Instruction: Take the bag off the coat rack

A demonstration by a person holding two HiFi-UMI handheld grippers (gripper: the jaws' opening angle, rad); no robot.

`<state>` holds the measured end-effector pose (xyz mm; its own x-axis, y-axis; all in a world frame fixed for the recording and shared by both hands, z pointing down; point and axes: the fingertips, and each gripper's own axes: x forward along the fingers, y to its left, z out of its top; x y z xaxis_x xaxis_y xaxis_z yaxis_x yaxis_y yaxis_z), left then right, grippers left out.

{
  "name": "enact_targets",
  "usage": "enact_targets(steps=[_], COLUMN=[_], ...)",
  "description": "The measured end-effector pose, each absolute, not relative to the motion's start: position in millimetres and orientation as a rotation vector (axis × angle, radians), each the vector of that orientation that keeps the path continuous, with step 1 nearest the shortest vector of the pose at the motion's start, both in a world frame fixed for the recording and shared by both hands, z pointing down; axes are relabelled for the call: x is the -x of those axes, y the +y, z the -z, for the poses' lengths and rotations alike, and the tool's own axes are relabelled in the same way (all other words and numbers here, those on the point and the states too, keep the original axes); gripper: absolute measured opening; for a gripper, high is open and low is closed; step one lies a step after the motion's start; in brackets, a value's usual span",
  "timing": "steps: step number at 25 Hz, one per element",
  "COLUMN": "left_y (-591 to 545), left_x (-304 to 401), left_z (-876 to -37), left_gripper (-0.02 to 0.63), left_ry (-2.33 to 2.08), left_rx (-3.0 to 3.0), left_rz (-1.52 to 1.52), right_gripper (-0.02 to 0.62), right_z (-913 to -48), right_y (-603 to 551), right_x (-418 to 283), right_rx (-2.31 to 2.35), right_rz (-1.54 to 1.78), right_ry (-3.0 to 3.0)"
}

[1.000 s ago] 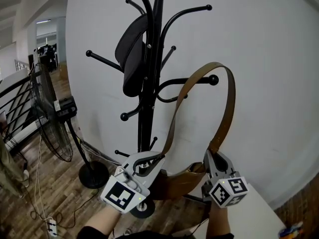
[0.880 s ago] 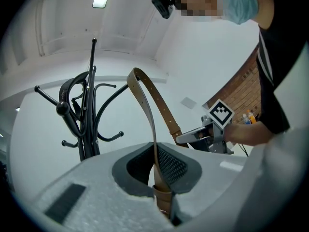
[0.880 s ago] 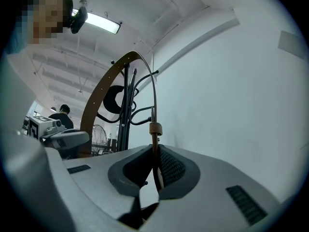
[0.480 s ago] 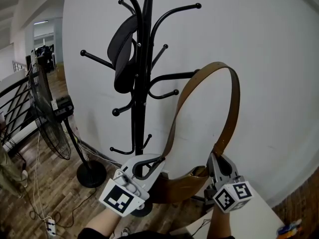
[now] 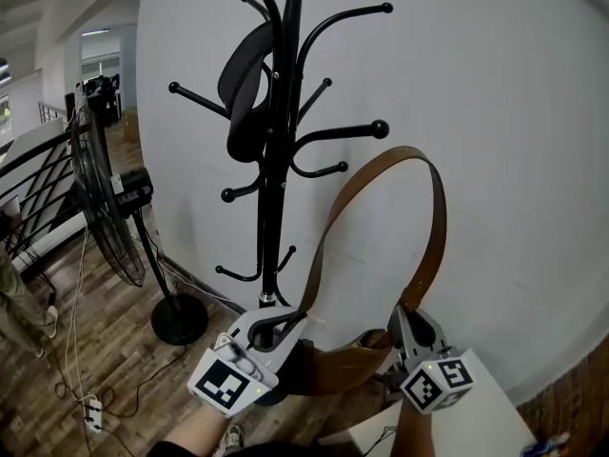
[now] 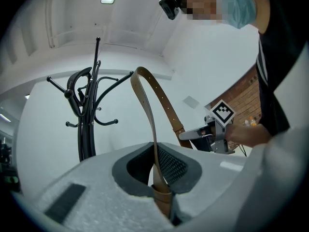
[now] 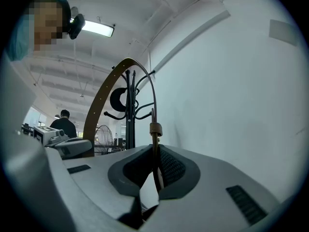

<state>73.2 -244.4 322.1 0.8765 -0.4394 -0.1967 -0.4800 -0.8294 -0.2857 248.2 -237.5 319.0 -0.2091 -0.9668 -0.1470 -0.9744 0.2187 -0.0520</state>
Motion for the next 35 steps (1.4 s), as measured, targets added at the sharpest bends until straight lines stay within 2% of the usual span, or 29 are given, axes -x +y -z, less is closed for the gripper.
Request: enact_targets(steps=[19,35], left_y=[-231,-227], left_x=[5,50], left_z=[-391,-441], left_gripper=[0.018,0.018], left_ry=[1.166,1.381], left_rx=[2.755,2.748], left_rz=[-0.094,-0.044], right_gripper=[0.028,0.028], right_z=[-386,-433], right_y=[-244,-246], right_x=[-181,-135], right_rx=[1.606,1.497], right_rz=[0.132,0.229], right_ry=[2.567,2.717])
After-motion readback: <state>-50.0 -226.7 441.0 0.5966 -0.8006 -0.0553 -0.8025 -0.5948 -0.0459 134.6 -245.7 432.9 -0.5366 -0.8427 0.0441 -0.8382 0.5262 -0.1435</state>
